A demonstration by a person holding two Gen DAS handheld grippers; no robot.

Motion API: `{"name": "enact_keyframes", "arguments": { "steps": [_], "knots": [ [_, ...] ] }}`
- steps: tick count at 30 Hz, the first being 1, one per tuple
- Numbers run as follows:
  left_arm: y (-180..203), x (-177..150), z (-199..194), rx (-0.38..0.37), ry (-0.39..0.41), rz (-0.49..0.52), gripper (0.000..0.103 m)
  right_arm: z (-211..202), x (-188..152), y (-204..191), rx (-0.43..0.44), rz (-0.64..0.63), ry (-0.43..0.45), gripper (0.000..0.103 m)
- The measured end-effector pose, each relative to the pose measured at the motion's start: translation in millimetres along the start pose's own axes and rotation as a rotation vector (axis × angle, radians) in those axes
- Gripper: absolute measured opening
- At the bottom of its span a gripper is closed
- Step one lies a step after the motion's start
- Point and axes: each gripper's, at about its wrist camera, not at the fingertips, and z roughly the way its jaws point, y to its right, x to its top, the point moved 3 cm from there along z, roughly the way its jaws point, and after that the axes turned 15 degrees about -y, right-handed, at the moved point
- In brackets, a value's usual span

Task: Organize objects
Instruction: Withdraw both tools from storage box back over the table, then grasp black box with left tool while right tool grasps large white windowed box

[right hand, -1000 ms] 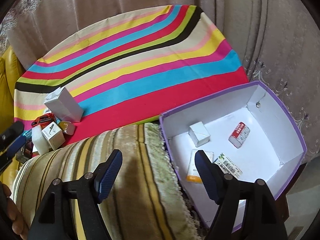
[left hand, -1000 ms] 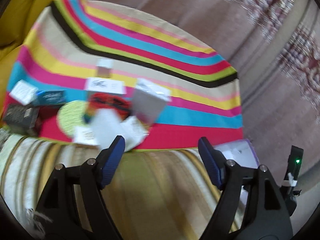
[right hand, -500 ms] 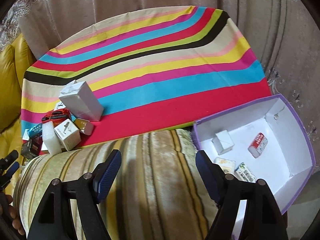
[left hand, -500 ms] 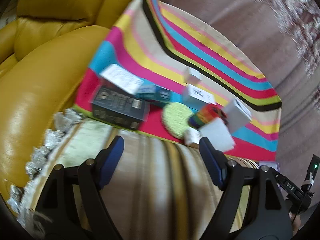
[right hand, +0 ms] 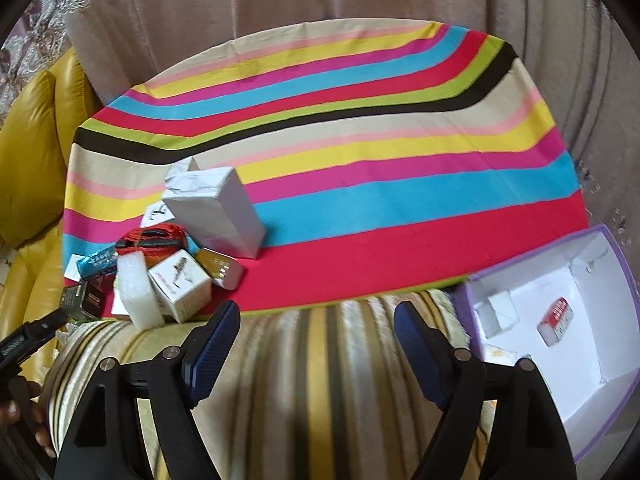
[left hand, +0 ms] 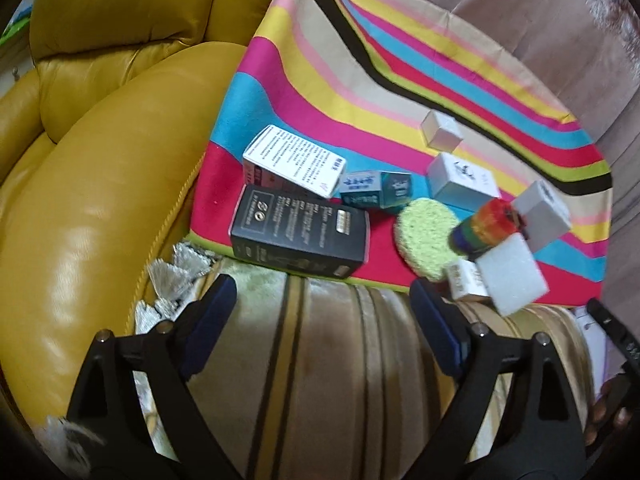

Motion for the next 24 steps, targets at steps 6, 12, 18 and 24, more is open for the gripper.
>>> {"name": "enact_keyframes", "arguments": {
  "steps": [6,12,18,24],
  "knots": [
    [1.4,12.9,16.8,0.046,-0.05,0.026,0.095,4.1,12.9,-20.3,0.028,-0.036,0.011,0.087],
    [-2.5,23.6,25.7,0.068,-0.064,0.019,0.095,11.1,28.2,-50.2,0.055,-0.091,0.032,0.094],
    [-2.3,29.8,36.3,0.096,-0.084,0.032,0.095,19.8,45.9,-75.6,0.043,-0.119,0.051,0.099],
    [-1.0,29.0,37.4,0.118,-0.071,0.04,0.089,35.2,65.0,-92.3,0.003,-0.101,0.049,0.099]
  ]
}}
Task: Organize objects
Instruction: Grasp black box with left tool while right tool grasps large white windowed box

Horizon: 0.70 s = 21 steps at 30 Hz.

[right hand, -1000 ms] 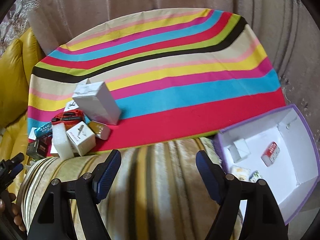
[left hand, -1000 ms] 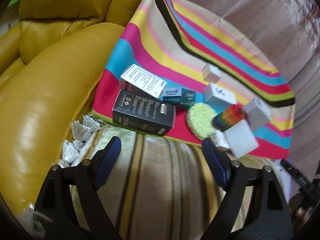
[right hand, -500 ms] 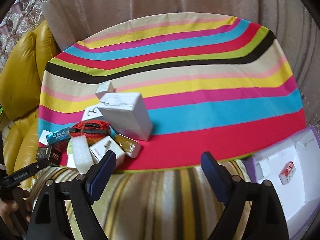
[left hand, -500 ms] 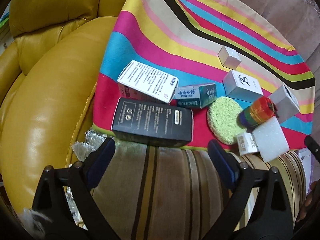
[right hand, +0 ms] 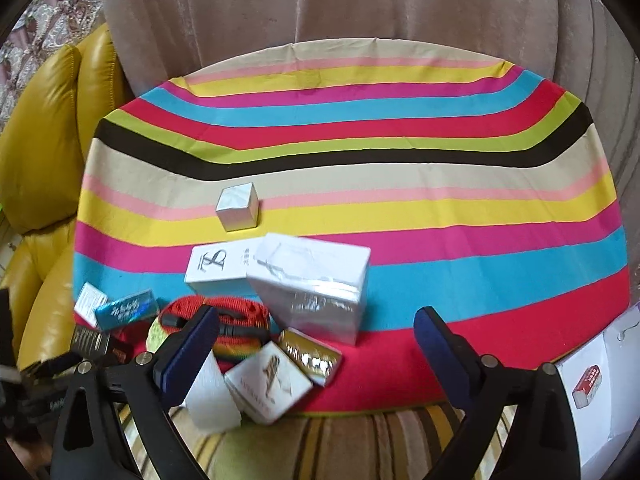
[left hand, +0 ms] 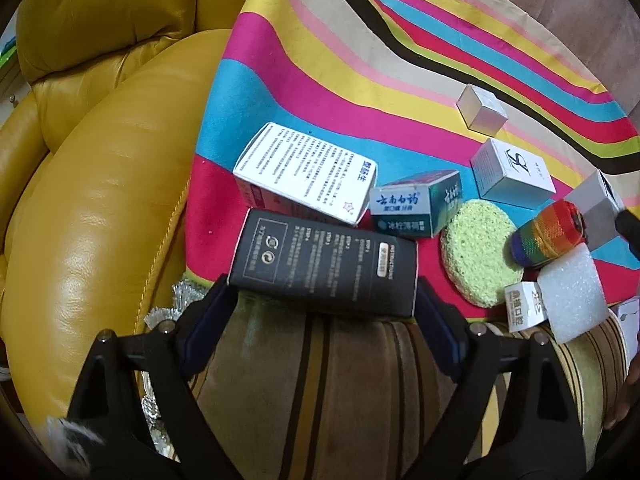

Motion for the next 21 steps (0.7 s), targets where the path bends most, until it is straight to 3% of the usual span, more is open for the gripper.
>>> {"name": "enact_keyframes", "arguments": {
  "steps": [7,14,16,18,21],
  "knots": [
    [-1.8,-1.7,-0.7,-0.008,0.012,-0.003,0.088,16.5,15.0,-3.9,-0.028,0.038,-0.011,0.1],
    [-0.8,-2.9,-4.7,-0.015,0.033,0.002,0.088,29.2,29.0,5.2,-0.111,0.081,-0.008,0.099],
    [-1.1,-4.5,-8.1,-0.014,0.044,-0.003,0.088,31.9,29.4,8.3,-0.111,0.085,-0.016,0.09],
    [-2.5,-6.5,-12.8,-0.013,0.058,-0.011,0.088,35.1,27.8,12.6,-0.097,0.097,-0.036,0.072],
    [-4.9,-9.2,-19.6,-0.012,0.08,-0.023,0.088,38.3,25.0,19.7,-0.063,0.114,-0.059,0.068]
  ]
}}
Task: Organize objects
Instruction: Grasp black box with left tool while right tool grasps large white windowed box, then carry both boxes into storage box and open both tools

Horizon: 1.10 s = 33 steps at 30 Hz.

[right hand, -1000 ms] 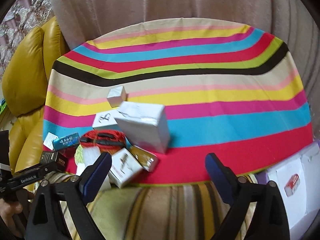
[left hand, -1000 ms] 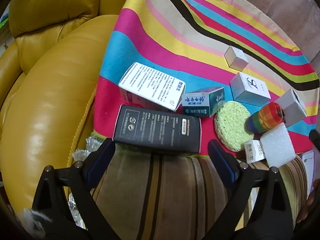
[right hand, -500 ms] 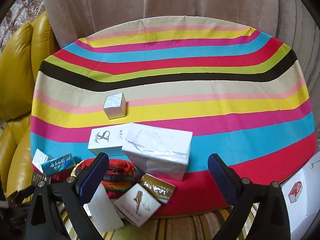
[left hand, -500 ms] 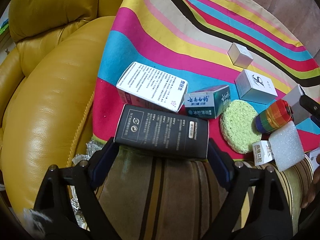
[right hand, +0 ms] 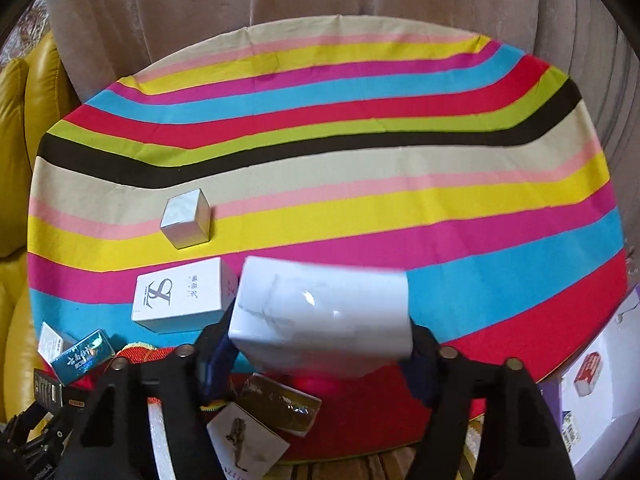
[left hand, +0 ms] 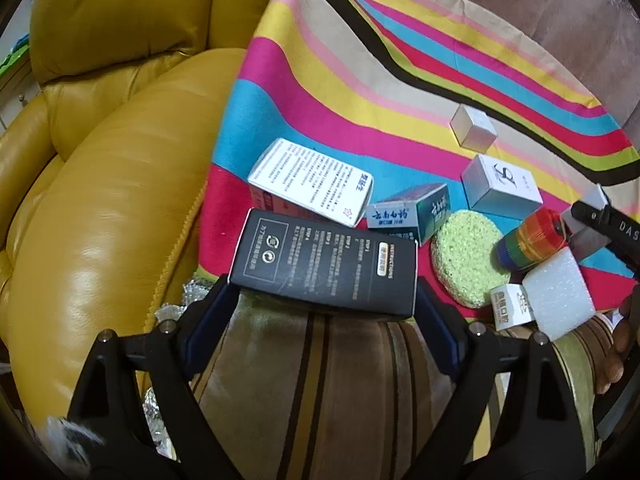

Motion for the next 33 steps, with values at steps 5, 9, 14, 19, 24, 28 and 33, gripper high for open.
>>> {"name": "enact_keyframes", "arguments": {
  "steps": [5,9,14,19,24,28,33],
  "knots": [
    [-1.6,-5.4,-14.4,-0.005,0.042,-0.016,0.088,-6.6,-6.3,8.2,0.019,0.003,0.014,0.068],
    [3.5,-12.6,-25.5,-0.01,0.066,-0.009,0.088,-16.7,-15.5,18.2,0.041,0.009,0.032,0.068],
    [12.5,-20.7,-39.7,-0.012,0.098,0.002,0.088,-32.6,-30.9,34.5,0.072,0.013,0.053,0.068],
    [30.1,-28.4,-52.1,-0.016,0.133,0.032,0.088,-53.7,-44.9,57.1,0.125,0.047,0.119,0.068],
    [54.4,-35.8,-62.0,-0.043,0.151,0.074,0.088,-63.4,-59.4,80.0,0.147,0.082,0.12,0.068],
    [82.6,-43.3,-65.2,-0.071,0.148,0.138,0.088,-70.5,-70.4,95.1,0.139,0.093,0.114,0.068],
    [112.8,-51.1,-69.2,-0.094,0.144,0.204,0.088,-75.7,-88.0,112.9,0.12,0.081,0.067,0.067]
  ]
}}
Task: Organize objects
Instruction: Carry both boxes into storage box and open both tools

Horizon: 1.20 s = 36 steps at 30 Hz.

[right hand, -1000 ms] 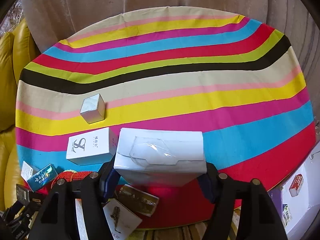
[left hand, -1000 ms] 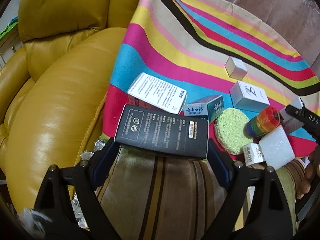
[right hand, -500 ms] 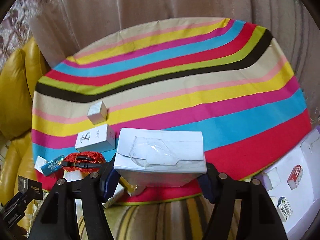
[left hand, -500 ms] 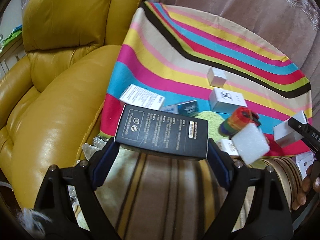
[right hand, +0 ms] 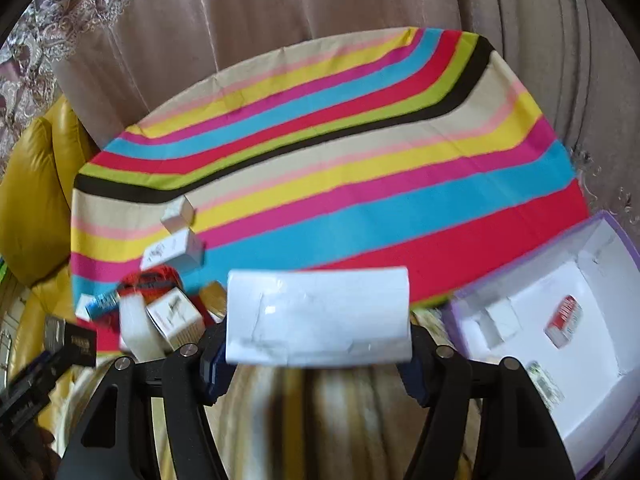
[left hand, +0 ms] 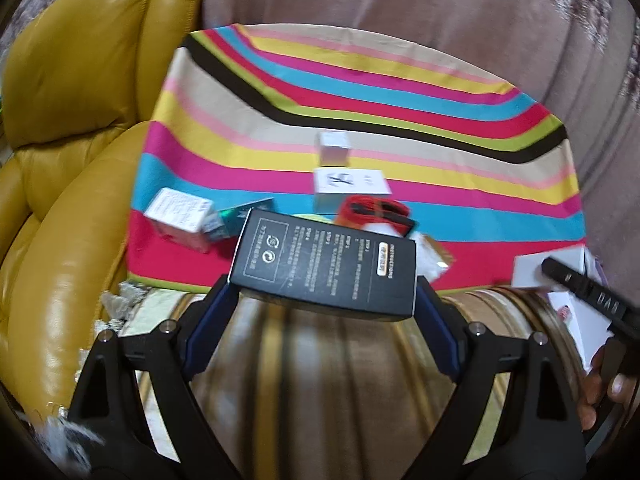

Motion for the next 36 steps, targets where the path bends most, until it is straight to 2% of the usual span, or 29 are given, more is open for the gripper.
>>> {"name": "enact_keyframes", "arguments": {
  "steps": [5,11,16,27,36],
  "knots": [
    [28.2,-0.5,-0.5,-0.039,-0.012,0.054,0.088,-7.6,-16.4,16.3,-0.006,-0.007,-0.039,0.067],
    [72.4,1.5,5.7,-0.129,-0.047,0.139,0.088,-24.7,-29.2,40.2,-0.056,0.038,-0.008,0.067],
    [114.0,-0.8,11.7,-0.184,-0.076,0.229,0.088,-41.0,-41.5,70.5,-0.1,0.131,0.032,0.067],
    [198.5,-6.9,26.3,-0.275,-0.139,0.41,0.088,-59.1,-68.0,143.5,-0.196,0.352,0.051,0.067],
    [265.1,-12.5,36.4,-0.368,-0.173,0.527,0.088,-65.1,-81.8,179.6,-0.24,0.509,0.056,0.068]
  ]
}}
